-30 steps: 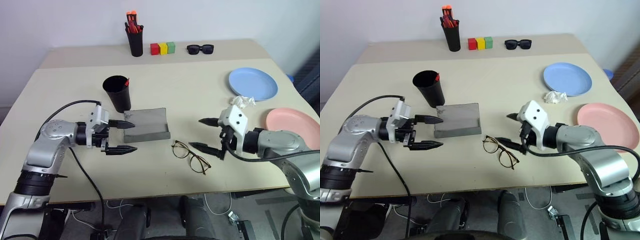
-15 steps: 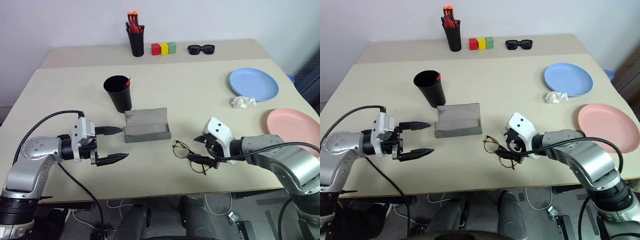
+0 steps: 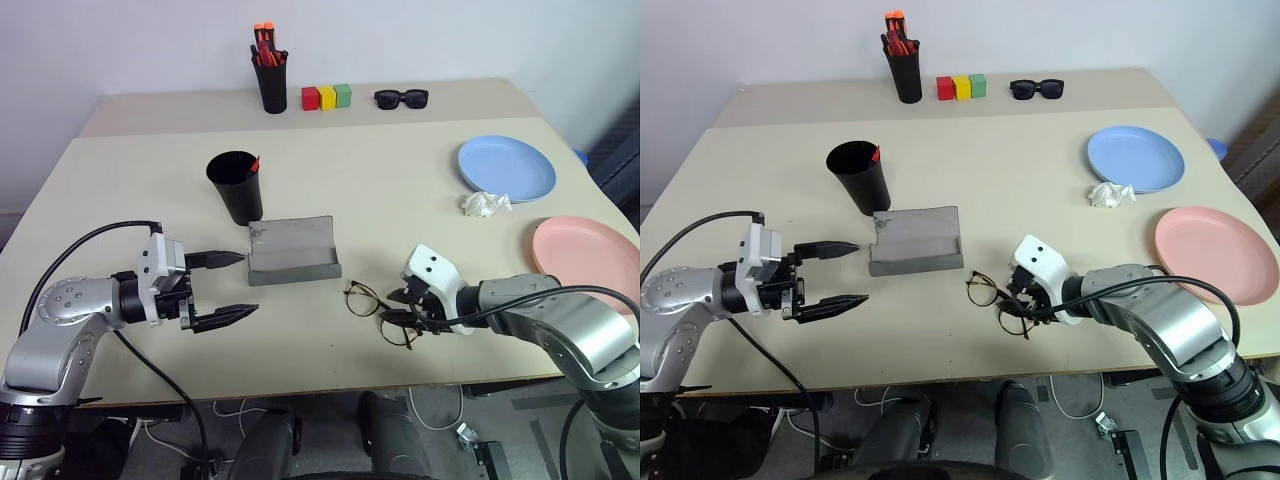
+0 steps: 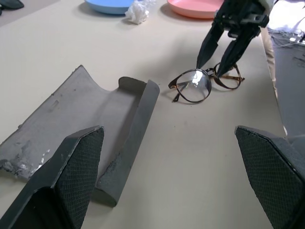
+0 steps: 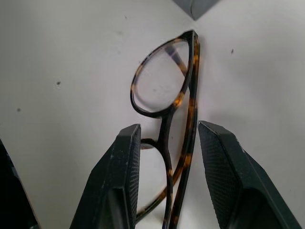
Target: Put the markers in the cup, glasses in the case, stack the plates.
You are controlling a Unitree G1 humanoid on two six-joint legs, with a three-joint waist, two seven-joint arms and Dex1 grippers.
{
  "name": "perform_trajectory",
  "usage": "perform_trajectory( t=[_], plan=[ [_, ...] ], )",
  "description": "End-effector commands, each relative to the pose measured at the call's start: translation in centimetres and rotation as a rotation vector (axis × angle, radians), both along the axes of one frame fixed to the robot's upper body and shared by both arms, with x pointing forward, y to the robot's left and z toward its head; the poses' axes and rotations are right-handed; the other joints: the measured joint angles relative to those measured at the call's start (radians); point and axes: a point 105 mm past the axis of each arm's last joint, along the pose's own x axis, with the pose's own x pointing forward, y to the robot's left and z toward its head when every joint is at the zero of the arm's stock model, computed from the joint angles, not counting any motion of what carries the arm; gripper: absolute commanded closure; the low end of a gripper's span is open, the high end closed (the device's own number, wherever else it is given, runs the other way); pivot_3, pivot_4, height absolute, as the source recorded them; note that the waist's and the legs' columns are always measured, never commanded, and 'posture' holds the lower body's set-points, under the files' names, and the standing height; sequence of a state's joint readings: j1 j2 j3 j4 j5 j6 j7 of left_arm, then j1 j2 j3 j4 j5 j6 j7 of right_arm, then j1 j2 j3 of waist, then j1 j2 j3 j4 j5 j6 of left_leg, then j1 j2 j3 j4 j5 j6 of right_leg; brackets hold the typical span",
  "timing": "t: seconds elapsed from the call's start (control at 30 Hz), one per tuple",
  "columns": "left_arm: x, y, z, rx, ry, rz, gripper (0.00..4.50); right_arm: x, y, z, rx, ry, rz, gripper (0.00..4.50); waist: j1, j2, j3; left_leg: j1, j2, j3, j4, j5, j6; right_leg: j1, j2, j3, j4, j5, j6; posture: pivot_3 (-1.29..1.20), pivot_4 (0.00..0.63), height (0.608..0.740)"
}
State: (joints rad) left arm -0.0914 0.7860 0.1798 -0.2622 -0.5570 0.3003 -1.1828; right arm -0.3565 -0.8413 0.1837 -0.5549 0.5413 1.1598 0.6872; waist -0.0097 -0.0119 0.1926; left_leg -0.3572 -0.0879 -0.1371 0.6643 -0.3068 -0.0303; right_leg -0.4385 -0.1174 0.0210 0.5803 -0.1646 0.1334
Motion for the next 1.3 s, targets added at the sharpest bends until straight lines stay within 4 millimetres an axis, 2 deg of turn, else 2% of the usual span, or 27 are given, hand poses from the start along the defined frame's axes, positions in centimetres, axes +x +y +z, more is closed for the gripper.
perform_trajectory(
  t=[0.03, 0.1, 0.13, 0.3, 0.43, 0.6, 0.77, 0.9, 0.97, 1.1, 1.23, 1.3],
  plan=[
    [-0.2, -0.5, 1.0, -0.008, -0.041, -0.021, 0.0, 0.2, -0.2, 0.1, -0.021, -0.017, -0.004, 3.35, 0.0, 0.0, 0.0, 0.0, 0.0, 0.0, 0.0, 0.0, 0.0, 0.0, 0.0, 0.0, 0.0, 0.0, 0.0, 0.0, 0.15, 0.74],
    [-0.2, -0.6, 1.1, -0.007, -0.041, -0.022, 0.0, 0.3, -0.3, 0.0, -0.029, -0.014, -0.008, 4.38, 0.0, 0.0, 0.0, 0.0, 0.0, 0.0, 0.0, 0.0, 0.0, 0.0, 0.0, 0.0, 0.0, 0.0, 0.0, 0.0, 0.15, 0.74],
    [-0.2, -0.6, 1.1, -0.006, -0.041, -0.021, 0.0, 0.3, -0.3, -0.1, -0.03, -0.014, -0.007, 4.46, 0.0, 0.0, 0.0, 0.0, 0.0, 0.0, 0.0, 0.0, 0.0, 0.0, 0.0, 0.0, 0.0, 0.0, 0.0, 0.0, 0.15, 0.74],
    [-0.1, -0.5, 1.1, -0.005, -0.035, -0.014, 0.0, 0.9, -0.7, 0.7, -0.027, -0.035, -0.015, 4.46, 0.0, 0.0, 0.0, 0.0, 0.0, 0.0, 0.0, 0.0, 0.0, 0.0, 0.0, 0.0, 0.0, 0.0, 0.0, 0.0, 0.15, 0.74],
    [-0.1, -0.4, 1.3, -0.025, -0.028, 0.0, 0.0, 1.1, -1.3, 2.1, -0.042, -0.064, 0.028, 4.46, 0.0, 0.0, 0.0, 0.0, 0.0, 0.0, 0.0, 0.0, 0.0, 0.0, 0.0, 0.0, 0.0, 0.0, 0.0, 0.0, 0.15, 0.74],
    [0.0, -0.2, 1.9, -0.066, -0.028, 0.034, 0.0, 1.7, -0.7, 6.4, 0.018, -0.151, 0.106, 4.46, -0.004, 0.0, 0.0, 0.0, 0.0, 0.0, 0.0, 0.0, 0.0, 0.0, 0.0, 0.0, 0.0, 0.0, 0.0, 0.0, 0.15, 0.74],
    [0.3, 0.7, 2.4, -0.073, -0.032, 0.092, 0.0, 5.2, 2.3, 10.1, 0.146, -0.343, 0.084, 4.46, -0.007, 0.0, 0.0, 0.0, 0.001, 0.0, -0.001, 0.0, 0.0, -0.001, 0.001, 0.0, 0.0, 0.0, 0.0, 0.0, 0.15, 0.74],
    [0.2, 2.0, 2.3, -0.054, -0.028, 0.142, 0.0, 6.8, 5.6, 11.2, 0.231, -0.421, 0.105, 4.46, -0.004, 0.0, 0.0, -0.001, 0.0, 0.0, -0.001, 0.0, 0.0, -0.002, 0.001, 0.0, 0.0, 0.0, 0.0, 0.0, 0.15, 0.74],
    [0.2, 2.6, 2.2, -0.05, -0.029, 0.166, 0.0, 7.3, 6.7, 11.1, 0.248, -0.431, 0.111, 4.46, -0.001, 0.0, 0.0, -0.002, 0.0, 0.0, -0.001, 0.0, 0.0, -0.003, 0.001, 0.0, 0.0, 0.0, 0.0, 0.0, 0.15, 0.74],
    [0.1, 4.4, 2.6, -0.058, -0.044, 0.249, 0.0, 7.3, 11.3, 10.5, 0.324, -0.474, 0.184, 4.46, -0.009, 0.0, 0.0, -0.002, 0.0, 0.0, -0.002, 0.0, 0.0, -0.004, 0.001, 0.0, 0.0, 0.0, 0.0, 0.0, 0.15, 0.74],
    [-0.2, 4.2, 2.5, -0.056, -0.05, 0.261, 0.0, 7.4, 13.8, 9.1, 0.333, -0.524, 0.214, 4.46, -0.008, 0.0, 0.0, -0.002, 0.0, 0.0, -0.003, 0.0, 0.0, -0.005, 0.001, 0.0, 0.001, 0.0, -0.001, 0.0, 0.15, 0.74],
    [-0.3, 3.9, 2.5, -0.063, -0.052, 0.262, 0.0, 7.4, 14.7, 7.7, 0.318, -0.526, 0.228, 4.46, -0.007, 0.0, 0.0, -0.002, 0.0, 0.0, -0.003, 0.0, 0.0, -0.005, 0.001, 0.0, 0.001, 0.0, -0.001, 0.0, 0.15, 0.74]
  ],
)
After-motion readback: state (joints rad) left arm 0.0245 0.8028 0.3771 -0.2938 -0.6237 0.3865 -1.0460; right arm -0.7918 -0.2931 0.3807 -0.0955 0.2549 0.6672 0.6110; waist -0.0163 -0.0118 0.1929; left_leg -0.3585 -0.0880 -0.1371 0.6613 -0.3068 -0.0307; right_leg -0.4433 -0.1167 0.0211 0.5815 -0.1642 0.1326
